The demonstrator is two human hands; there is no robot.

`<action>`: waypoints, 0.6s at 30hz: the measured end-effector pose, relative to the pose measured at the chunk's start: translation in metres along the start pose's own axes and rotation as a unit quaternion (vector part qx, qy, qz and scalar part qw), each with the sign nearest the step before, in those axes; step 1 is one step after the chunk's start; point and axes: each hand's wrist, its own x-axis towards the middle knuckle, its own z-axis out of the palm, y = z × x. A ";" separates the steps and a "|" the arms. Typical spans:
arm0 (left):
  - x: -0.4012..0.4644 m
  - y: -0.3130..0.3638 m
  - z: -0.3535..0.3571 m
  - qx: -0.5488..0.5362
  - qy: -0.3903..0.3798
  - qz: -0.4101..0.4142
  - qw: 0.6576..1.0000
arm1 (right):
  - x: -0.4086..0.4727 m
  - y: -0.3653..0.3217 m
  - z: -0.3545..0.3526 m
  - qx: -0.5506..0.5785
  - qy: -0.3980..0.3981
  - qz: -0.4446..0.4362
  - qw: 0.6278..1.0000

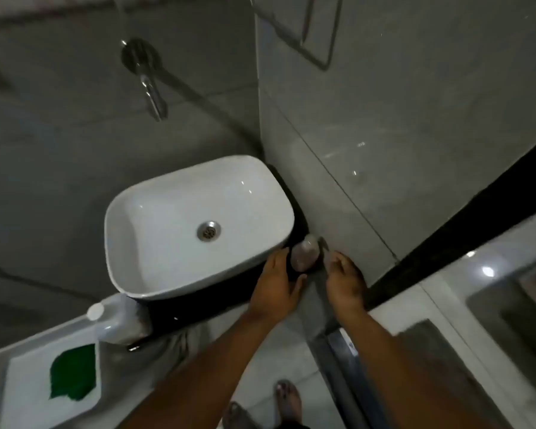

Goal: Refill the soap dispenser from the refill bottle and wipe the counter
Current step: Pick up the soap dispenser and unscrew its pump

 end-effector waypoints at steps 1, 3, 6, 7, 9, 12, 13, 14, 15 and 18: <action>0.007 -0.005 0.009 -0.009 -0.006 -0.004 1.000 | 0.004 0.006 0.005 0.020 0.007 0.023 1.000; 0.020 -0.011 0.019 -0.012 -0.047 -0.041 0.998 | 0.013 0.020 0.018 0.080 0.007 0.059 0.995; 0.037 -0.014 0.030 -0.021 -0.085 -0.081 0.993 | 0.020 0.028 0.030 0.128 -0.007 0.064 0.990; 0.042 -0.013 0.033 -0.025 -0.083 -0.095 0.992 | 0.025 0.031 0.032 0.134 -0.006 0.052 0.990; 0.051 -0.012 0.037 -0.030 -0.083 -0.123 0.988 | 0.031 0.034 0.036 0.148 -0.007 0.040 0.988; 0.061 -0.019 0.045 -0.016 -0.092 -0.129 0.987 | 0.033 0.036 0.038 0.134 -0.010 0.015 0.991; 0.063 -0.022 0.047 -0.010 -0.091 -0.122 0.988 | 0.035 0.038 0.040 0.123 -0.012 0.001 0.992; 0.064 -0.027 0.049 -0.005 -0.092 -0.113 0.989 | 0.036 0.040 0.041 0.111 -0.015 -0.007 0.994; 0.065 -0.028 0.049 0.004 -0.091 -0.102 0.991 | 0.038 0.043 0.042 0.102 -0.019 -0.013 0.994; 0.063 -0.020 0.042 0.013 -0.100 -0.076 0.992 | 0.039 0.050 0.039 0.077 -0.035 -0.033 0.996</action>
